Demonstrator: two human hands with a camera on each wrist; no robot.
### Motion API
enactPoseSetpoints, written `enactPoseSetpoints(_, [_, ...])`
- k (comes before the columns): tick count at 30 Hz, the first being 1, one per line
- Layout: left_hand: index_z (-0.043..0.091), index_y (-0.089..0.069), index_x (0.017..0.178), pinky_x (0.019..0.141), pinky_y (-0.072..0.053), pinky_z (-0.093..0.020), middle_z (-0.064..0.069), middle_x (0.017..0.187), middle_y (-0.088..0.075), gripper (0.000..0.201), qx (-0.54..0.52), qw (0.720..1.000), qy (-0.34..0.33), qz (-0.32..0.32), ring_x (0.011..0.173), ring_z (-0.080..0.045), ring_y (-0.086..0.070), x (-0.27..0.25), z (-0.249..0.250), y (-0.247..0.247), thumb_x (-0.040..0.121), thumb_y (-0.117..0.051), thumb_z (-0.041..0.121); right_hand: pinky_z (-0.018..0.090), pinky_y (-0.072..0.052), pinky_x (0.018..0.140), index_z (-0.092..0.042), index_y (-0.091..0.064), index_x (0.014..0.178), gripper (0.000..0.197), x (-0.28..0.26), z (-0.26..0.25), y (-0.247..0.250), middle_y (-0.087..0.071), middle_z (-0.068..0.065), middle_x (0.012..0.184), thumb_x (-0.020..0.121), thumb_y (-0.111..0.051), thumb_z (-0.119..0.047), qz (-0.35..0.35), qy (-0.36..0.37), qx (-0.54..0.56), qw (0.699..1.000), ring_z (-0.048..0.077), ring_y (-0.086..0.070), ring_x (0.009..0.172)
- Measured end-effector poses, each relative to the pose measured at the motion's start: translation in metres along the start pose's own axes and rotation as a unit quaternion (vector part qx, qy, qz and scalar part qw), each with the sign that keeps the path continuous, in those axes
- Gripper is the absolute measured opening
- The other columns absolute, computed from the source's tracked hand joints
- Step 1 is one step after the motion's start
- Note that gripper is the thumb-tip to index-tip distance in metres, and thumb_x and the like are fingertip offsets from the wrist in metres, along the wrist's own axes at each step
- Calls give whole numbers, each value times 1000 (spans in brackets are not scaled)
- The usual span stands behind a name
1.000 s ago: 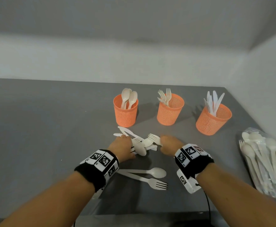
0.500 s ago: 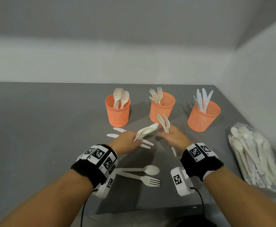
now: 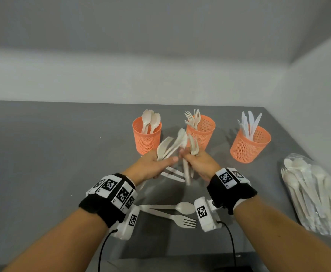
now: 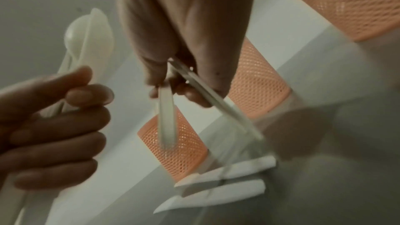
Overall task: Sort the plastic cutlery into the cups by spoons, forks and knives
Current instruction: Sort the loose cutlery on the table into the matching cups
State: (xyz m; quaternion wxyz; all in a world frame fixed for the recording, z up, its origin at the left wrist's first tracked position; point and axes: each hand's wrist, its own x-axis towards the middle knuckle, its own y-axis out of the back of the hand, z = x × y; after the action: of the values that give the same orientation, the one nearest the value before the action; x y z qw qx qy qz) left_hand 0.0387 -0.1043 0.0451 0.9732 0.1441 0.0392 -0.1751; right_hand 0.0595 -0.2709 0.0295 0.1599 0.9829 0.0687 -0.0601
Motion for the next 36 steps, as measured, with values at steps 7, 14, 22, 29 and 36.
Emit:
enactPoseSetpoints(7, [4,-56,94,41,-35,-17,6,59,-56,31,-121,988,-28,89,41,-2,-47,6,-2,-6,83,-67,31,18,-40,42,-19,-55,75,28,-10,-36,-34,-49,-5,46,96,-39,-10,-119,15,-56,991,4,-44,37])
enactPoseSetpoints(14, [3,-63,101,59,-56,-25,-11,80,-67,22,-317,924,48,209,67,-17,-68,3,-8,8,90,-56,21,21,-46,91,-3,-44,129,42,-14,-50,-55,-59,9,117,88,-56,-4,-231,102,-131,959,19,-56,110])
enactPoseSetpoints(22, [13,-46,65,51,-48,-24,2,46,-45,30,-372,899,79,217,40,-9,-44,-17,-21,43,94,-49,20,36,-42,93,-1,-57,116,39,25,-10,-44,-54,15,119,85,-64,-24,-111,33,-389,914,26,-54,104])
enactPoseSetpoints(29, [13,-44,58,53,-44,-26,3,40,-41,37,-330,918,85,202,37,-10,-41,-30,-28,51,93,-54,21,39,-48,78,-2,-55,106,25,28,5,-66,-60,12,88,86,-54,-17,-183,-22,-565,804,33,-61,90])
enactPoseSetpoints(36, [12,-44,58,51,-46,-24,3,40,-42,38,-313,928,92,179,37,-9,-42,-37,-30,51,93,-54,22,39,-48,81,-7,-51,117,30,16,21,-65,-61,13,114,87,-52,-13,-154,-13,-606,780,32,-63,98])
